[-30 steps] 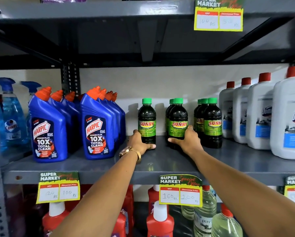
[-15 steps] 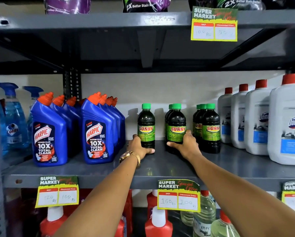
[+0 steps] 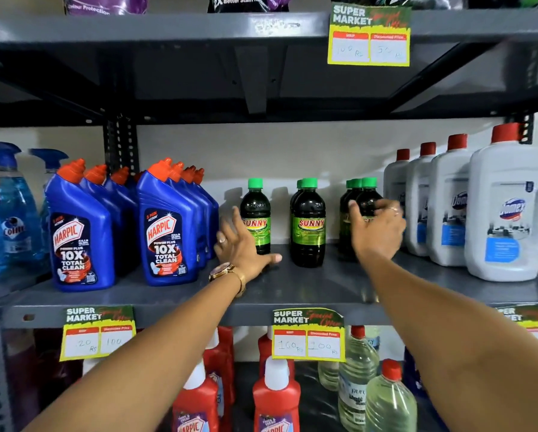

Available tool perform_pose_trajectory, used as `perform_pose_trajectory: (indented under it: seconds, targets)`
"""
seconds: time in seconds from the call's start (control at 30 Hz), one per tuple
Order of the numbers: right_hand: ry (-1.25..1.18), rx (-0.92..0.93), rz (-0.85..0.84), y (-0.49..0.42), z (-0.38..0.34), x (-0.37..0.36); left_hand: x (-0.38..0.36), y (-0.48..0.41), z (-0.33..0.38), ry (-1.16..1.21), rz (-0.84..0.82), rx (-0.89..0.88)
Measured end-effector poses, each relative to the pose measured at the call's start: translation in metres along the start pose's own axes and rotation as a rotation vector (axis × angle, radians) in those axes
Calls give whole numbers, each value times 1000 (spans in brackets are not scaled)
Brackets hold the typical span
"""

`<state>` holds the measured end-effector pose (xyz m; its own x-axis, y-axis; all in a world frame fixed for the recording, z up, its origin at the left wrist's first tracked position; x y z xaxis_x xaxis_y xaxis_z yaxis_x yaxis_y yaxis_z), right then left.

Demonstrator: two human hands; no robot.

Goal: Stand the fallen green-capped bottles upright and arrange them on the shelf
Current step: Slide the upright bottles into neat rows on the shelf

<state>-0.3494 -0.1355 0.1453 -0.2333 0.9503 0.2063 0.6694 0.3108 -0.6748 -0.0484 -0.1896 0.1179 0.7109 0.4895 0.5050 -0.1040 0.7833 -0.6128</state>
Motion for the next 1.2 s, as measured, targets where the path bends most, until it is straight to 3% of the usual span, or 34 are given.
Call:
perform_pose_trajectory:
  seconds: [0.07, 0.13, 0.2, 0.3, 0.4, 0.47, 0.67, 1.2]
  targets:
    - [110, -87, -147, -22, 36, -11, 6, 15, 39, -45, 67, -284]
    - [188, -163, -412, -24, 72, -32, -10, 32, 65, -3, -65, -438]
    - [172, -195, -591, -19, 92, -48, -45, 44, 74, -36, -274, -384]
    - [65, -169, -688, -15, 88, -59, -86, 57, 69, -143, -491, -167]
    - [79, -90, -697, -13, 83, -61, -102, 64, 55, -129, -625, 28]
    - [113, -42, -701, -12, 80, -59, -104, 65, 50, -131, -657, 64]
    - [225, 33, -674, -8, 72, -54, -108, 66, 45, -133, -668, 82]
    - [205, 27, -699, -2, 69, -50, -108, 68, 45, -160, -702, 75]
Point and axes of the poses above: each hand's wrist, its own y-axis away from the middle knuckle, its own x-axis out of the back of the hand, z = x × y, the point moved 10 cm from there along -y, towards the middle knuckle, and after that the axes turned 15 degrees about y, right-handed, at the moved point
